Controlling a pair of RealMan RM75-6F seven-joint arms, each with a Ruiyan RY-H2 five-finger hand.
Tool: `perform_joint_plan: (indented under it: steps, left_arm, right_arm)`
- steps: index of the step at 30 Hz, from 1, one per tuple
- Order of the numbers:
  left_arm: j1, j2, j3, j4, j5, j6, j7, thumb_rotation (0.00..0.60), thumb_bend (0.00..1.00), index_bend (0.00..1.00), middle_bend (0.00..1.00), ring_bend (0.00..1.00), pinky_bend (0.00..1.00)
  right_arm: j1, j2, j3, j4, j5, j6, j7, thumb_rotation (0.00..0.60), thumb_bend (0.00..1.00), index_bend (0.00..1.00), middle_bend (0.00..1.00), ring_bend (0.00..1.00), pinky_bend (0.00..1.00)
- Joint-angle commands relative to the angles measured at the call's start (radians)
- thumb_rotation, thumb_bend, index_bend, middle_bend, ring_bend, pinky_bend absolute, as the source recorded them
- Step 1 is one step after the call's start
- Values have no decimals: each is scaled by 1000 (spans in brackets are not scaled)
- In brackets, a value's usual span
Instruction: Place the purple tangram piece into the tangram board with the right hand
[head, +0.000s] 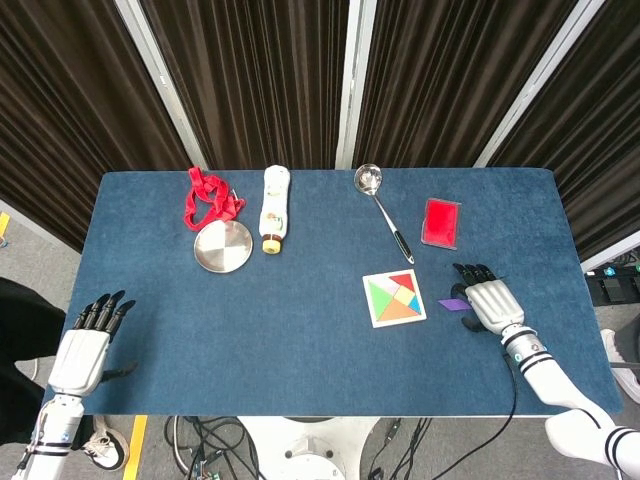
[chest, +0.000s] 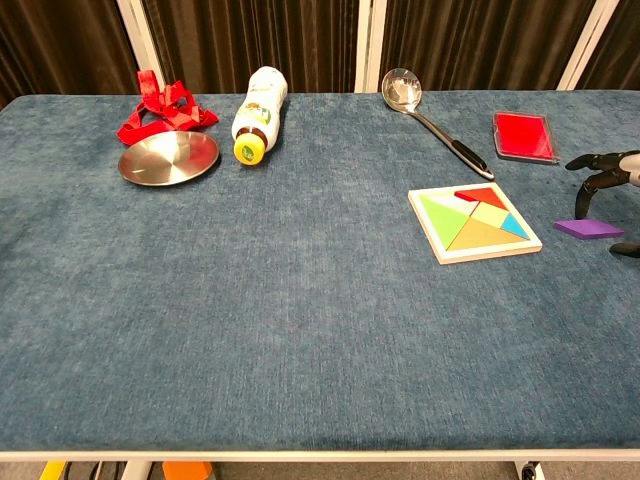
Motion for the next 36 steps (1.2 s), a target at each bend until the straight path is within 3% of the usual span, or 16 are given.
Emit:
perform_joint_plan:
  steps: [1,36]
  left_arm:
    - [-1,0,0,0,-2,-2,1,600,31,134,45,0,137]
    - [-1,3,3,-4,-10,-12,-3,600,31,134,45,0,137]
  right_arm:
    - [0,-1,1,0,3,1,1,600,210,394,0,0,0]
    - [-2,-19,2,13,15,33,7,600,220,541,0,0,0]
